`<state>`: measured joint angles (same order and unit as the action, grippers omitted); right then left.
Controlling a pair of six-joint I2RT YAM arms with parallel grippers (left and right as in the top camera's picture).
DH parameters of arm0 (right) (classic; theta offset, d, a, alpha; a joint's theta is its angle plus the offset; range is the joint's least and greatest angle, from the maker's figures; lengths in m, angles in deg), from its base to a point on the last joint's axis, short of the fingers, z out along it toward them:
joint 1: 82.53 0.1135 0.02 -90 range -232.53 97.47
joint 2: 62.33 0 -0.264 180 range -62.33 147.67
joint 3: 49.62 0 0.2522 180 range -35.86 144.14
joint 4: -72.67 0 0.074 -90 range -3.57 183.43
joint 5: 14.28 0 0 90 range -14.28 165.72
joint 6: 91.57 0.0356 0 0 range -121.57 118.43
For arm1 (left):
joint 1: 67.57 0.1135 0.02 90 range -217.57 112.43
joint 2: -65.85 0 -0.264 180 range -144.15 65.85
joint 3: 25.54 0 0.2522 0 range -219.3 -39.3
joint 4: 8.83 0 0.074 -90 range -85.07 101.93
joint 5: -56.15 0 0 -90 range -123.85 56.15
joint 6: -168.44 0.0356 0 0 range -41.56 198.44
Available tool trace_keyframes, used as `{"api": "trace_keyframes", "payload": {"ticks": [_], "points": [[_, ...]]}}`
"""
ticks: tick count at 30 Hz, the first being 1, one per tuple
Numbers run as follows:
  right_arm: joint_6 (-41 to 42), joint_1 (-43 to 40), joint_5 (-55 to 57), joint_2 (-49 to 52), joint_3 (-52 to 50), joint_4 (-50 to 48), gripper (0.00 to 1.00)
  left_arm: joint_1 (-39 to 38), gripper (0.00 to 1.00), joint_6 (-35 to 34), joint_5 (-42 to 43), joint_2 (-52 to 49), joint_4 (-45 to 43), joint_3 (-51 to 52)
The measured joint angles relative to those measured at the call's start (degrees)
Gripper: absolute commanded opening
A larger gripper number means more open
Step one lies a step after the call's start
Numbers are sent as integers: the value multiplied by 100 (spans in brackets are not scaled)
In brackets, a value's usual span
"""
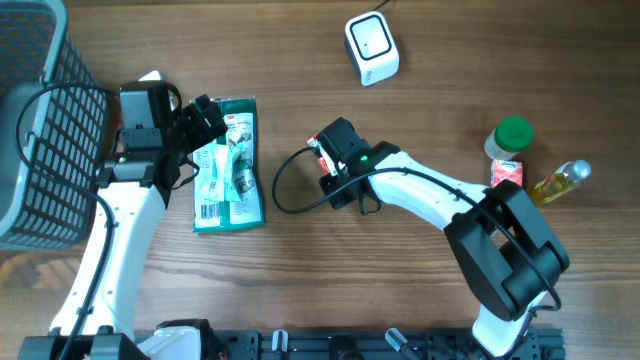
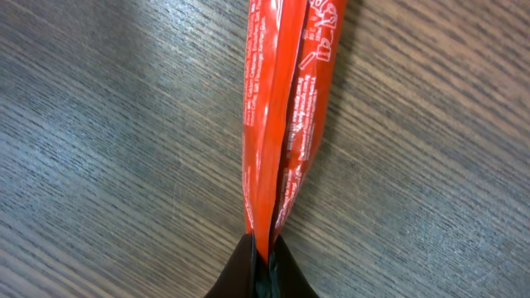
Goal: Scan the item barcode
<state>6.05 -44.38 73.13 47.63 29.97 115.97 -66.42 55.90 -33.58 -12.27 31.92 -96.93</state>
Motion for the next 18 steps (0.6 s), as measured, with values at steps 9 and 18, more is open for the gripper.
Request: {"api": "trace_keyframes", "payload": {"ticks": [9, 18], "points": [[-219, 0, -28, -455, 254, 483, 4, 0, 100, 0, 0, 0, 0, 0], [-1648, -275, -1600, -2828, 391, 1464, 4, 0, 100, 0, 0, 0, 0, 0]]}}
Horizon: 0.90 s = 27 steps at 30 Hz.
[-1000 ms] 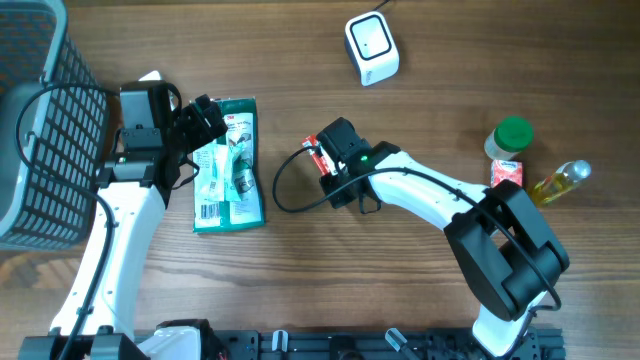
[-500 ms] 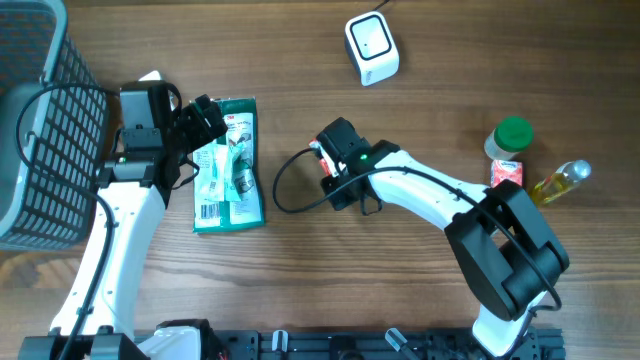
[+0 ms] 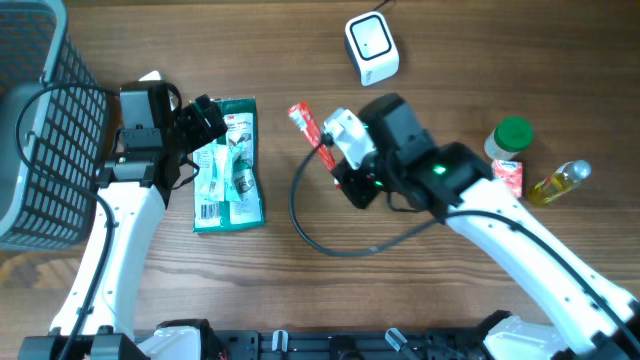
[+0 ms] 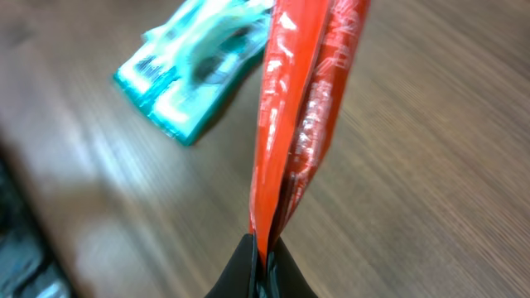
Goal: Scan the item barcode
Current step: 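Raise the red tube to the scanner with the right gripper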
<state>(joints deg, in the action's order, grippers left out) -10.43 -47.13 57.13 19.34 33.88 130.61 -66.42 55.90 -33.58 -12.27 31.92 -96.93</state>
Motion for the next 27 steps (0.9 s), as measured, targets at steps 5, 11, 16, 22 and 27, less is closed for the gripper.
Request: {"api": "trace_keyframes", "payload": {"ticks": [5, 11, 16, 22, 27], "points": [[-1453, -374, -673, -229, 4, 1045, 4, 0, 100, 0, 0, 0, 0, 0], [-3462, -396, -1191, -227, 7, 2258, 4, 0, 100, 0, 0, 0, 2, 0], [-4076, -396, -1655, -227, 7, 2590, 4, 0, 100, 0, 0, 0, 0, 0], [-3176, -393, -925, -225, 7, 1360, 4, 0, 100, 0, 0, 0, 4, 0], [-2079, -396, 1150, -205, 575, 636, 4, 0, 100, 0, 0, 0, 0, 0]]}}
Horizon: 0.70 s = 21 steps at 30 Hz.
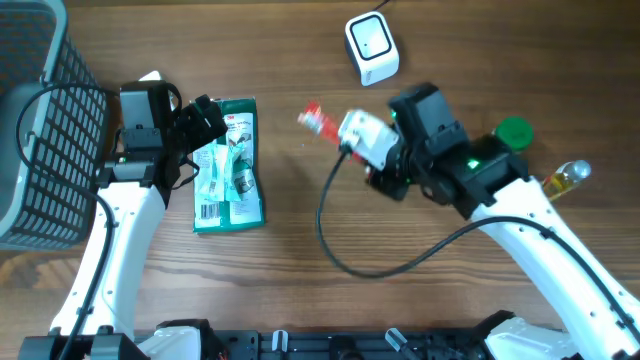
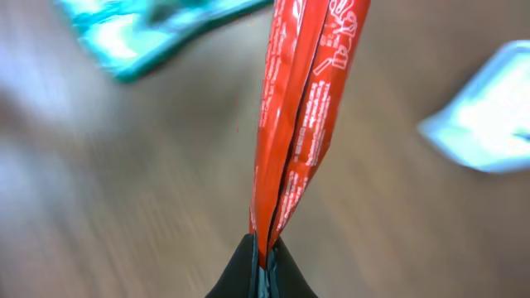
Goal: Scan the item barcode
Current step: 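Raise the red tube to the scanner with the right gripper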
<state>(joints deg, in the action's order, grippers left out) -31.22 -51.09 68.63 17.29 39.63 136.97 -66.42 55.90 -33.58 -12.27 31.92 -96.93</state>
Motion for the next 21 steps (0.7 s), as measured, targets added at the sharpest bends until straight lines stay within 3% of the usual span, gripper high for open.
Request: {"api": "trace_keyframes", "payload": {"ticks": [3, 7, 13, 21], "points": [[39, 0, 1362, 11, 841, -55, 4, 0, 100, 0, 0, 0, 2, 0], [-535, 0, 2627, 131, 1193, -697, 4, 0, 100, 0, 0, 0, 0, 0], [-1720, 0, 3849, 1408, 1204, -1237, 4, 0, 100, 0, 0, 0, 2, 0], [-2903, -28, 5344, 3311, 1198, -3324, 4, 0, 100, 0, 0, -2, -2, 0]]}}
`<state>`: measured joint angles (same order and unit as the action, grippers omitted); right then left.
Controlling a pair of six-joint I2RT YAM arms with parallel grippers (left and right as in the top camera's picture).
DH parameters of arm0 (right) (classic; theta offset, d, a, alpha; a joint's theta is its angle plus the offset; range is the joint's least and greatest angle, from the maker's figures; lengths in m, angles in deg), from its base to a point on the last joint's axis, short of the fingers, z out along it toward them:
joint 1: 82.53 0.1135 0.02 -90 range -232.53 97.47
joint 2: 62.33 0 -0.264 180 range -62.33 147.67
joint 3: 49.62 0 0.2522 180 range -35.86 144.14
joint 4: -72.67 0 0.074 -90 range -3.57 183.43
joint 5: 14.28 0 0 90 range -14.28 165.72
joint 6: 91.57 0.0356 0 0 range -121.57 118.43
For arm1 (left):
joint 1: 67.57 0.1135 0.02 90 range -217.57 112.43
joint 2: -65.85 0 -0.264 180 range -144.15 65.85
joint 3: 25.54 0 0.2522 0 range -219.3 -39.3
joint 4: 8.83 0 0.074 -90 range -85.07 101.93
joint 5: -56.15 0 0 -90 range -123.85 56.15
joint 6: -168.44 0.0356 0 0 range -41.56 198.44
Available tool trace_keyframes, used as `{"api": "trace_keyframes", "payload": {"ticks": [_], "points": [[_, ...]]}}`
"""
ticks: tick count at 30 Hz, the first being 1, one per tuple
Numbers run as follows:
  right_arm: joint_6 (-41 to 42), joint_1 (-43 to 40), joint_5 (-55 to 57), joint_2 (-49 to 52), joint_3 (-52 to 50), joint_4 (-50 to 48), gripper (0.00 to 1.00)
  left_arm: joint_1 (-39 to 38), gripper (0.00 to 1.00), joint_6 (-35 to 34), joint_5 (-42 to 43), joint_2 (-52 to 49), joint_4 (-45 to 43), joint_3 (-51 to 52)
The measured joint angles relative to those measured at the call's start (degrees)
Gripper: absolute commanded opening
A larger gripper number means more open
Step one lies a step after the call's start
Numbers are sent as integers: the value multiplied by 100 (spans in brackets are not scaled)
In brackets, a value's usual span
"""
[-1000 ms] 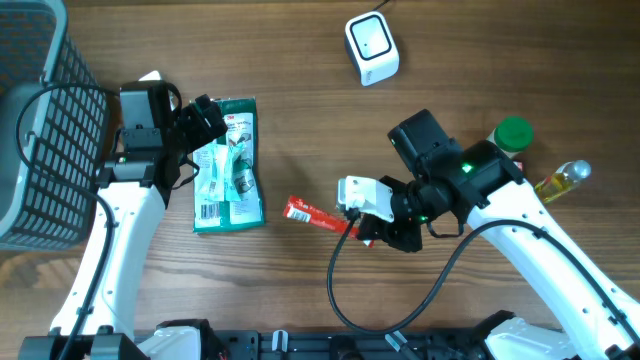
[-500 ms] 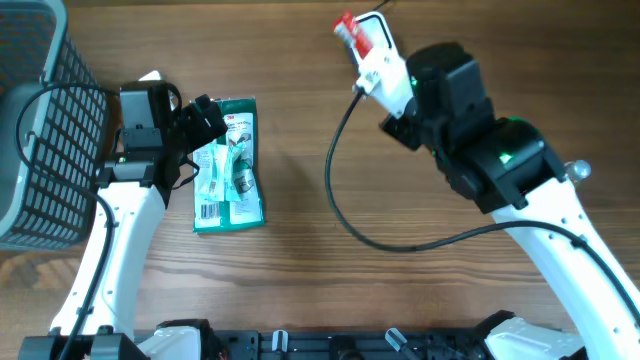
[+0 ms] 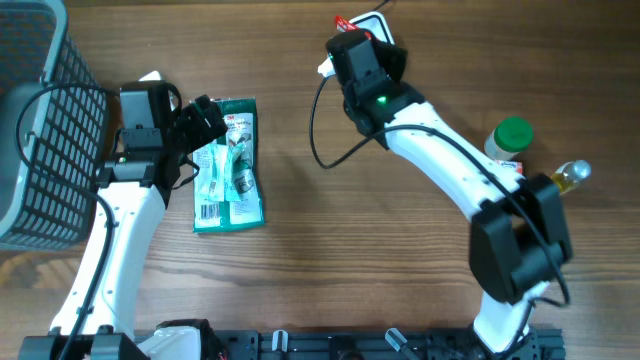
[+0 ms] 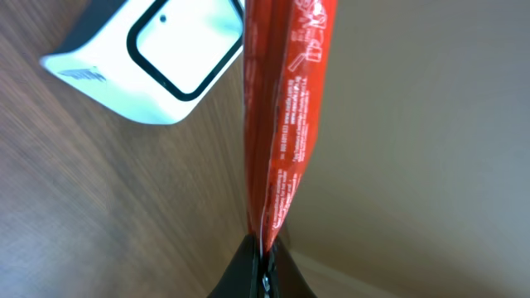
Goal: Scan the item barcode
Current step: 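Raise the red tube to the scanner with the right gripper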
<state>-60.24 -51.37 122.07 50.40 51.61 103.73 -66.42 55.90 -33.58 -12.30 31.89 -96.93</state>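
Observation:
A long red snack packet (image 4: 281, 108) is pinched at its lower end by my right gripper (image 4: 265, 248), which is shut on it. In the right wrist view the packet stands right beside the white barcode scanner (image 4: 153, 54) with its dark-rimmed window. From overhead, the right gripper (image 3: 350, 35) is at the table's far edge, covering most of the scanner (image 3: 378, 20); only the packet's red tip (image 3: 342, 20) shows. My left gripper (image 3: 205, 120) rests at the edge of a green packet (image 3: 228, 165); its jaws are unclear.
A dark wire basket (image 3: 30, 120) stands at the far left. A green-capped jar (image 3: 512, 135) and a small oil bottle (image 3: 560, 178) sit at the right. The right arm's black cable (image 3: 325, 140) loops over the table's middle.
My right gripper has moved with the red packet from mid-table, below the scanner, up to the scanner at the far edge. The left arm has not moved.
The right gripper was shut on the red packet lying on the table near the middle. Then it held the packet lifted, right of the green packet. Then it was further right, near the scanner, and now the packet is beside the scanner window.

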Motion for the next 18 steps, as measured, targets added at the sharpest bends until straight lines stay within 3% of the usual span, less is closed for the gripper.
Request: {"api": "trace_keyframes", "payload": {"ticks": [8, 18], "points": [[-269, -546, 562, 986, 0, -863, 4, 0, 100, 0, 0, 0, 4, 2], [-404, -658, 970, 1117, 0, -1613, 4, 0, 100, 0, 0, 0, 2, 2]]}}
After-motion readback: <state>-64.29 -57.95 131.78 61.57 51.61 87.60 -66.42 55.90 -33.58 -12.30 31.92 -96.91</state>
